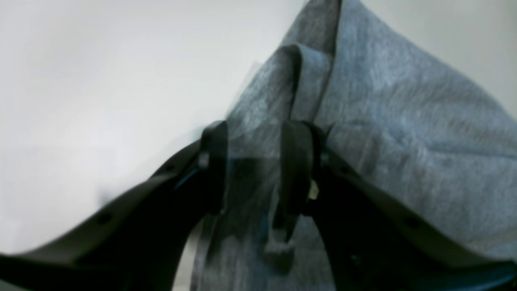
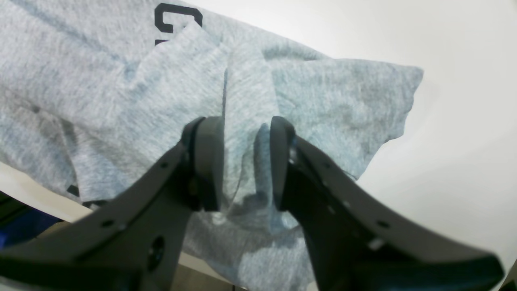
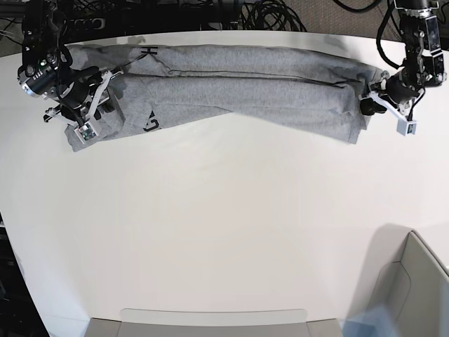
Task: Fold the T-shirt properly
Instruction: 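Hold the folded edge ends with both grippers and tug them taut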
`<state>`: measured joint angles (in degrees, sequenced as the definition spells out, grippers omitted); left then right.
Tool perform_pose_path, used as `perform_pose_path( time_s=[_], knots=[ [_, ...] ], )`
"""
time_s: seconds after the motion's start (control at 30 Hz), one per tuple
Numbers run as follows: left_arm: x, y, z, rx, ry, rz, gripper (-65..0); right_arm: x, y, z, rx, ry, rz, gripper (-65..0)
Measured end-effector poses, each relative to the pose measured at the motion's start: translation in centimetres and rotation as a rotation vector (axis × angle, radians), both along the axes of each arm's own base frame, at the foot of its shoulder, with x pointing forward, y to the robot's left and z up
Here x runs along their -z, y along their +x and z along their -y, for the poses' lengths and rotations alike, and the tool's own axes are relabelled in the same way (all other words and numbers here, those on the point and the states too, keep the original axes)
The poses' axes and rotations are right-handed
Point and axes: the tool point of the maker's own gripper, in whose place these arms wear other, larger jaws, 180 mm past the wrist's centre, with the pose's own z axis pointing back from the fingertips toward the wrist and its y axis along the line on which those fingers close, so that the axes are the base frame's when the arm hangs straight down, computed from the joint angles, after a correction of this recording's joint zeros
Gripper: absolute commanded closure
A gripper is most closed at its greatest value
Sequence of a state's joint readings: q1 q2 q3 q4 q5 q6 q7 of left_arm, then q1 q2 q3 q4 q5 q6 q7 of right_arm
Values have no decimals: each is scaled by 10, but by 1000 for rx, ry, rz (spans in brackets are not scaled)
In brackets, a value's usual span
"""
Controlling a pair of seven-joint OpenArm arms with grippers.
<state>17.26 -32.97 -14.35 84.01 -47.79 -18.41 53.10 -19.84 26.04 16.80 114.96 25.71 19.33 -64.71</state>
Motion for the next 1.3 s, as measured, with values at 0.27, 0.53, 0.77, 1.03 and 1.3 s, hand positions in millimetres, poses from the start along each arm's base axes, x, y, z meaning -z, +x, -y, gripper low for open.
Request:
perform_pose_path(
  time_s=[0.27,0.53,0.77,1.03,1.3],
  knots=[
    [-14,8,8,42,24,30,-223,0,0,0,0,0,0,-199],
    [-30,7,-28,-54,68,72,-223,0,0,0,0,-1,0,-199],
    [-4,-16,-40,-114,42,-22,-224,0,0,0,0,-1,0,-199],
    [-3,-14,-33,-94,24,-13,-225,0,0,0,0,-1,0,-199],
    [6,-17,-11,16,-54,6,-225,-1,0,3,-4,-13,-1,-199]
  ],
)
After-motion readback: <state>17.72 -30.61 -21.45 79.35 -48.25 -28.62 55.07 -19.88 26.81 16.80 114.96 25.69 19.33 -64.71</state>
